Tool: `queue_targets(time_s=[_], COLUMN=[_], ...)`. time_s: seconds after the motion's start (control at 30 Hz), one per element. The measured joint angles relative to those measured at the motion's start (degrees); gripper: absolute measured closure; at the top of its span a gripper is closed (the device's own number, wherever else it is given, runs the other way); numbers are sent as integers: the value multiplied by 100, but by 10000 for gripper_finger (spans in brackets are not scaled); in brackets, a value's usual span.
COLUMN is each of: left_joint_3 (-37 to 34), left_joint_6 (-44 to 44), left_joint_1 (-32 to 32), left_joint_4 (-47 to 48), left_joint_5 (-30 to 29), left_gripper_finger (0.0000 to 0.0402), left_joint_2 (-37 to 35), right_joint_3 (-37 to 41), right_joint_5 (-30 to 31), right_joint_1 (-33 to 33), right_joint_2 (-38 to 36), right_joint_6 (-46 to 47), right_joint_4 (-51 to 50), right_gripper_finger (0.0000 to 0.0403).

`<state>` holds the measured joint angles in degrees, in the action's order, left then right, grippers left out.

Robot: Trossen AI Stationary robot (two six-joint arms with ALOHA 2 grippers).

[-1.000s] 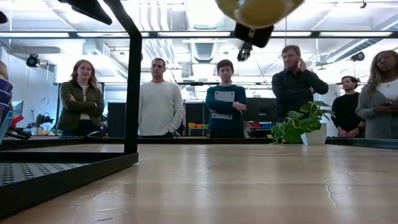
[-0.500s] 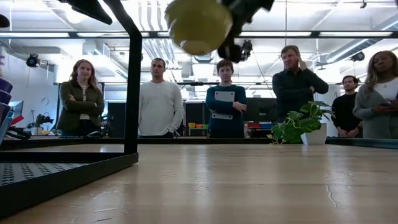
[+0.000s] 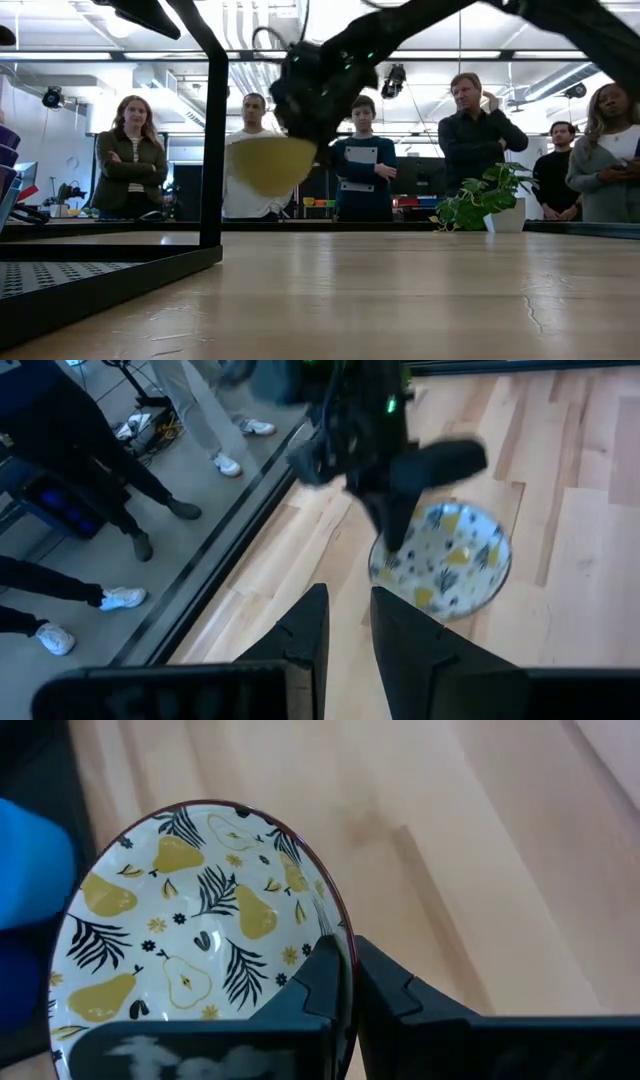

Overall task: Pick & Place Mini bowls
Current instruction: Stack the yellow patterned bowl on the yellow patterned bowl on the shelf

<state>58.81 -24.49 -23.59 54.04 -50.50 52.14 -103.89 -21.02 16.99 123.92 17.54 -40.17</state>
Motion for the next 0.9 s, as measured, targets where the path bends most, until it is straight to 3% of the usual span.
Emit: queue_targets(time_s=[0.43,0.6,0.9], left_joint_3=[0,0,0], left_joint_6=[-113,-117,-122], left_joint_1=[2,2,2], left_joint_4=[0,0,0], left_joint_5=[-105,-149,-185], left_gripper_finger=[330,330,330], left_joint_2=[0,0,0], right_joint_3=[-1512,-1462,-1398], right_joint_5=[454,811,926], right_joint_1=[-146,-224,-250], right_joint_2=[1291,1394,1397], right_joint_6=[-273,-265,-226], right_joint_4=[26,43,65], right_gripper_finger=[392,392,392])
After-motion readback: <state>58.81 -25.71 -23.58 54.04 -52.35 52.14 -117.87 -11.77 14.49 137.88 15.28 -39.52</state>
